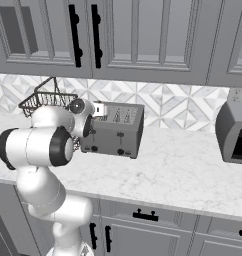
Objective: Start the toaster. Once the lever pops up, take the bread to the plate on the dining counter.
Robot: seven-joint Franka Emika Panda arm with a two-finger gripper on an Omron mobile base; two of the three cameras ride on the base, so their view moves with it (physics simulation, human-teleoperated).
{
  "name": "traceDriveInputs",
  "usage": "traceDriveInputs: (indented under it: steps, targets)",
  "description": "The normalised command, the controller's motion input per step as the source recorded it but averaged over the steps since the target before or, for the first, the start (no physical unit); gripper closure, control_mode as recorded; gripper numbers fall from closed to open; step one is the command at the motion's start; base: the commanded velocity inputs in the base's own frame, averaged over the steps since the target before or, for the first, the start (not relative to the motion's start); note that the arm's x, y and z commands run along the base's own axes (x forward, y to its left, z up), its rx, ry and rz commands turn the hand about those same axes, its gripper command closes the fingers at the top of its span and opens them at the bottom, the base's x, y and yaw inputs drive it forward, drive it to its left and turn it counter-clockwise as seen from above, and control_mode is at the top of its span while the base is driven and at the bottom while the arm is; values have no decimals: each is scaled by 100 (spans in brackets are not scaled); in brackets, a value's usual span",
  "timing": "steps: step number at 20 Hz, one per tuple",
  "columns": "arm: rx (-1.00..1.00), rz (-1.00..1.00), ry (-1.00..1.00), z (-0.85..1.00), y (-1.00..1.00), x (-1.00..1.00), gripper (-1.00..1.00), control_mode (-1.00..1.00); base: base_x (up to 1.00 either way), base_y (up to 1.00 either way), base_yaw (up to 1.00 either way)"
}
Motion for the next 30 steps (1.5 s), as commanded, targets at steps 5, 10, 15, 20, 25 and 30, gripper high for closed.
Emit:
traceDriveInputs:
  steps: [5,10,15,20,25,30]
  targets:
    - [0,0,0,0,0,19,-100,-100,0,0,0]
    - [0,0,0,-2,0,21,-100,-100,0,0,0]
    - [0,0,-1,-18,0,23,-100,-100,0,0,0]
    - [0,0,-1,-22,0,24,-100,-100,0,0,0]
    - [0,0,0,-1,0,26,-100,-100,0,0,0]
    - [0,0,0,-1,0,29,-100,-100,0,0,0]
